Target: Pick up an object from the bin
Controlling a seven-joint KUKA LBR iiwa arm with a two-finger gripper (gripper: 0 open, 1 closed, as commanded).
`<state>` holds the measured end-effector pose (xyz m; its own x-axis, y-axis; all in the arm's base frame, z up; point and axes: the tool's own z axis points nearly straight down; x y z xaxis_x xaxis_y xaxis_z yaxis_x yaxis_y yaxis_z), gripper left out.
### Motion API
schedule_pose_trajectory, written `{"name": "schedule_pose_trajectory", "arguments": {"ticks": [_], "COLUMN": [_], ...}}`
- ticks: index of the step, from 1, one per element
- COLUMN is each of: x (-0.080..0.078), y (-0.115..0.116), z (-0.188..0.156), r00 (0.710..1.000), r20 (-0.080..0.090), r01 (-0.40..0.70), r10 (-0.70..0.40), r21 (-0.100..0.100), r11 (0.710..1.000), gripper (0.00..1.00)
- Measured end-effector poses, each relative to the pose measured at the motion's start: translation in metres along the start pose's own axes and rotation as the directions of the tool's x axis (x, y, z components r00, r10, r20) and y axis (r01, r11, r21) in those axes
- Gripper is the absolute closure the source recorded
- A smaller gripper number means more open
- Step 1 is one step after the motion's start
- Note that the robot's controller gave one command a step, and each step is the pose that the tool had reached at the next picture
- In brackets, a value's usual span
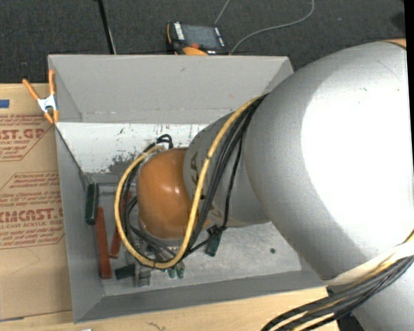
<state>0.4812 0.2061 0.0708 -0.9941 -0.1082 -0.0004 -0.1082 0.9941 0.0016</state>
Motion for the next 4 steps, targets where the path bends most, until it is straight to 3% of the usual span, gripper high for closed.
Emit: {"name": "schedule_pose_trajectory", "arguments": {"ticks": [1, 2, 3, 4], "x": [0.000, -0.001, -0.002, -0.002], "y": [0.001, 0.002, 0.003, 0.004], "z": [-0.032, -0.088, -0.093, -0.120], "r00": [1.000, 1.000, 1.000, 1.000], "r20": [0.002, 0.005, 0.001, 0.002], "r01": [0.001, 0.001, 0.003, 0.004], "r10": [-0.001, -0.001, -0.003, -0.004], "r21": [-0.001, -0.001, 0.000, -0.001], "r11": [1.000, 1.000, 1.000, 1.000], "gripper": [1.00, 1.00, 1.00, 1.00]}}
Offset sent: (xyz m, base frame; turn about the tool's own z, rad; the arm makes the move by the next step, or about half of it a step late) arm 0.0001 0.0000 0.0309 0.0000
